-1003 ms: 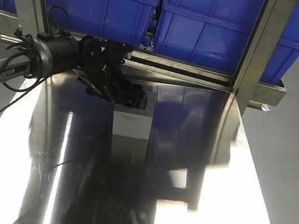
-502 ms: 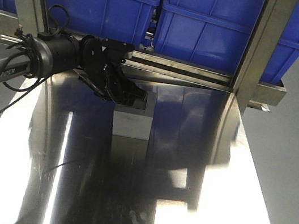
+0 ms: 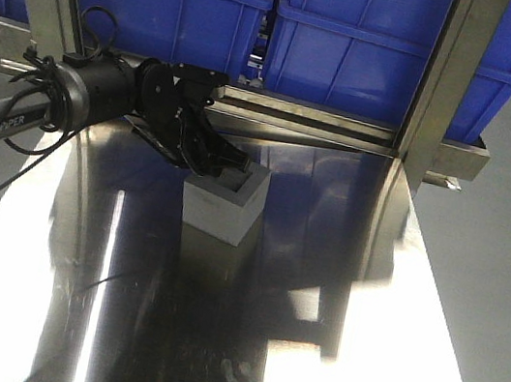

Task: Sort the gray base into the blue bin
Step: 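Close the left gripper on the gray block's rim and lift it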

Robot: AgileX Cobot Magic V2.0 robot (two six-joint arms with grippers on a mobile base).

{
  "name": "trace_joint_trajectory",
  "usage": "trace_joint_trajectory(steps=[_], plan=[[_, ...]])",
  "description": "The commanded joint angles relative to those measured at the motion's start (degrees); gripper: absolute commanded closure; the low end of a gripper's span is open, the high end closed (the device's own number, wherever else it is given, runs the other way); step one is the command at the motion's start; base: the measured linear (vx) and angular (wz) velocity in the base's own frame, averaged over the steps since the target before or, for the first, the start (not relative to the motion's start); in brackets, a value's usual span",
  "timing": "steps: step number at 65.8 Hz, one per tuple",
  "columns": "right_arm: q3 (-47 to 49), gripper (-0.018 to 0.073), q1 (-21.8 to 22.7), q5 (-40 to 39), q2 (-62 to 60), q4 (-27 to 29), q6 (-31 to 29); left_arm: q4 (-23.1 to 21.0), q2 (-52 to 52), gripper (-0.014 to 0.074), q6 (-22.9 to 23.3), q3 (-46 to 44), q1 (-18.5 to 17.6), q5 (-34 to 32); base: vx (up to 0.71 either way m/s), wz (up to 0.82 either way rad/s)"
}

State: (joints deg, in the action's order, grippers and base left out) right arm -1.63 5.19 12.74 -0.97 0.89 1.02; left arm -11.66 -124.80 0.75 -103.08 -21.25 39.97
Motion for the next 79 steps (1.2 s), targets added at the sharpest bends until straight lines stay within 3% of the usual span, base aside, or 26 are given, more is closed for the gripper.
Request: trace_joint_trajectory(steps=[1, 19, 44, 79], plan=[[-0.08, 0.0564, -0.02, -4.28, -0.1, -0.23, -0.32, 0.01, 5.21, 0.0605, -0.42, -1.17, -0.16, -2.25, 0.0, 0.0], [-0.08, 0.0564, -0.02, -4.28, -0.1, -0.23, -0.32, 2.24, 13.06, 0.0604, -0.75, 1.59, -0.16, -9.44, 0.0, 0.0], [-0.08, 0.0564, -0.02, -4.28, -0.1, -0.23, -0.32, 2.31, 32.66, 0.0604, -0.75, 21.95, -0.21, -24.19, 0.0, 0.0], [-0.08, 0.0564, -0.02, -4.28, -0.1, -0.23, -0.32, 2.31, 55.86, 0.0604, -0.75, 45.24, -0.21, -31.73, 0.0, 0.0]])
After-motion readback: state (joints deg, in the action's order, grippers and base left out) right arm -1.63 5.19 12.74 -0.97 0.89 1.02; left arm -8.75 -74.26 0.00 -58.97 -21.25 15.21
